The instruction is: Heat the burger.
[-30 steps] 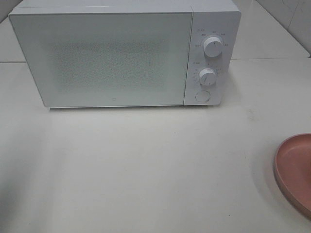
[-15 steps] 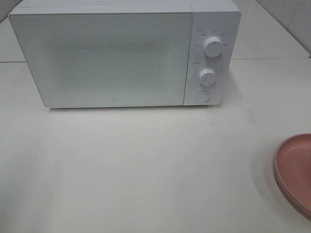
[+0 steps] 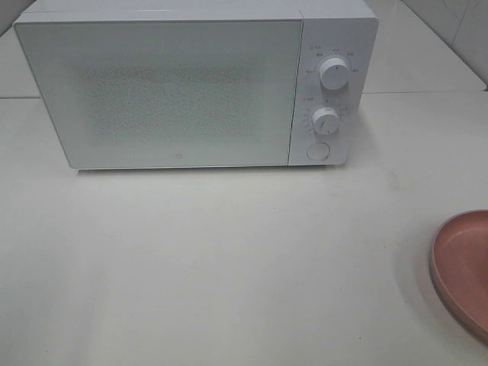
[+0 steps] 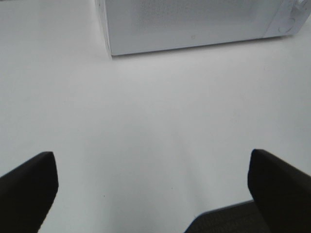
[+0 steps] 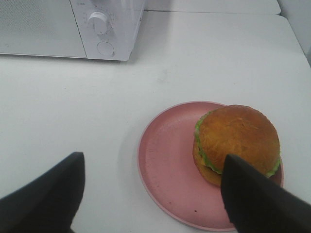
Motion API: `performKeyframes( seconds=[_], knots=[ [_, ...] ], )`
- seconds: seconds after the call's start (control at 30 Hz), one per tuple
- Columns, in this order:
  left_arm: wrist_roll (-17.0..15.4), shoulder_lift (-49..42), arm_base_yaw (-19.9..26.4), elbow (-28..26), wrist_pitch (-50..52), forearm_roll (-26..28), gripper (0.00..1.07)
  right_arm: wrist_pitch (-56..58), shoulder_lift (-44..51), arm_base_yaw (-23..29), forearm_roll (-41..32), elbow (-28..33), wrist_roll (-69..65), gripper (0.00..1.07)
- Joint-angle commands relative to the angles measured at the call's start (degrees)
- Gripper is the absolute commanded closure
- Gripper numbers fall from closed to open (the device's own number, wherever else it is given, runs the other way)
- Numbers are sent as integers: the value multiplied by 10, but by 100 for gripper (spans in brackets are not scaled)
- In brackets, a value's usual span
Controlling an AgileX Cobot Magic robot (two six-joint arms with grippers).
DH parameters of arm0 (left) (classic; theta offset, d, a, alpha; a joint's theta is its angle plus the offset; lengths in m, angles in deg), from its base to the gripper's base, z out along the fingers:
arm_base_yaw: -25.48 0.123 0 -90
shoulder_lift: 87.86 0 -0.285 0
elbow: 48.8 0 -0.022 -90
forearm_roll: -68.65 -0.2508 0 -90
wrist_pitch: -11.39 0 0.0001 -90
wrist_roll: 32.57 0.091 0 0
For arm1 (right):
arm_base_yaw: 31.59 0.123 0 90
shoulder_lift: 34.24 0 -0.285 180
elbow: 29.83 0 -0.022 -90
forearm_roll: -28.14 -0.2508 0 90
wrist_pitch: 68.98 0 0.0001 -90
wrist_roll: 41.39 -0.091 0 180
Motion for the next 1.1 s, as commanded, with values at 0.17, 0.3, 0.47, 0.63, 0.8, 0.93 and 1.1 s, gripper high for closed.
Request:
performKeyframes(
  seconds=[0.17, 0.3, 0.47, 0.63, 0.8, 0.93, 1.1],
  knots=[
    [-3, -104, 2, 2, 9, 4, 8, -3, 16, -5, 3, 1, -2, 32],
    [-3, -100, 2, 2, 9, 5, 8, -3, 16, -5, 3, 1, -2, 32],
    [-3, -102, 2, 2, 9, 5, 8, -3, 15, -5, 3, 1, -2, 32],
    [-3, -102, 2, 2, 9, 5, 8, -3, 15, -5, 3, 1, -2, 32],
    [-3, -101, 2, 2, 9, 2, 8, -3, 15, -5, 3, 1, -2, 32],
    [-2, -101, 2, 2, 7, -2, 8, -3, 15, -5, 3, 1, -2, 32],
    [-2, -101, 2, 2, 8, -2, 8, -3, 15, -5, 3, 1, -2, 32]
  ],
)
